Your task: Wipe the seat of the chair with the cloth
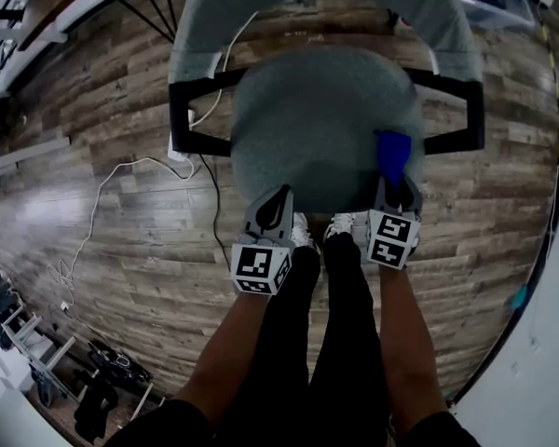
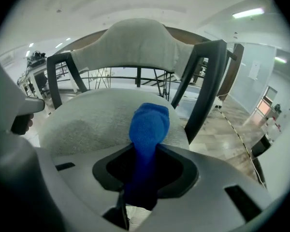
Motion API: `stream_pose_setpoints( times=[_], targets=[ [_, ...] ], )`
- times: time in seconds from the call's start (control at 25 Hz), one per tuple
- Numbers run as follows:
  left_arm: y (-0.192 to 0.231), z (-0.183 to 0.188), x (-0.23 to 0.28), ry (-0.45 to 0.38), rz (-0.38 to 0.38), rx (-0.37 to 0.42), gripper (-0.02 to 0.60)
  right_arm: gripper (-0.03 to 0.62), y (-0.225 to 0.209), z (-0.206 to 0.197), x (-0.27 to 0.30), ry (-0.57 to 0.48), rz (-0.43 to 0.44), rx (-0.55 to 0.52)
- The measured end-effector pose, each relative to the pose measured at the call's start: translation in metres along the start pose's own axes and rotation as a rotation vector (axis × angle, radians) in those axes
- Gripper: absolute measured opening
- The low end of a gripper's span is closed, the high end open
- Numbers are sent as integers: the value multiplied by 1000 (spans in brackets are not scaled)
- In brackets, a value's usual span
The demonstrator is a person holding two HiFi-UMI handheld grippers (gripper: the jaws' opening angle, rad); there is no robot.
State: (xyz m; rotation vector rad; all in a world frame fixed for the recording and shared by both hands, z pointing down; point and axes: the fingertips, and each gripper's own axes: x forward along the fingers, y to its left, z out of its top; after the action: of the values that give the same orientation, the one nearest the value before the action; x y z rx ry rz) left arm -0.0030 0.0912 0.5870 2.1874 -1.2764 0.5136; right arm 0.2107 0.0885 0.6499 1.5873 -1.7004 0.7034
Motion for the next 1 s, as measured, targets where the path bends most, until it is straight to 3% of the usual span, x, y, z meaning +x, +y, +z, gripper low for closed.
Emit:
stream_pose_setpoints(
  times=[0.6,0.8,1.0],
  targets=[
    [-16,7,-11,0,-22,35,2,121,-57,-15,-15,40,-99,9],
    [-23,28,-30,-5,-10,72,2,121,-52,17,-65,-58,-72,25],
    [-46,67,-58,-17,-54,57,2,121,-30,61,-132,-160,-16,58]
  ],
)
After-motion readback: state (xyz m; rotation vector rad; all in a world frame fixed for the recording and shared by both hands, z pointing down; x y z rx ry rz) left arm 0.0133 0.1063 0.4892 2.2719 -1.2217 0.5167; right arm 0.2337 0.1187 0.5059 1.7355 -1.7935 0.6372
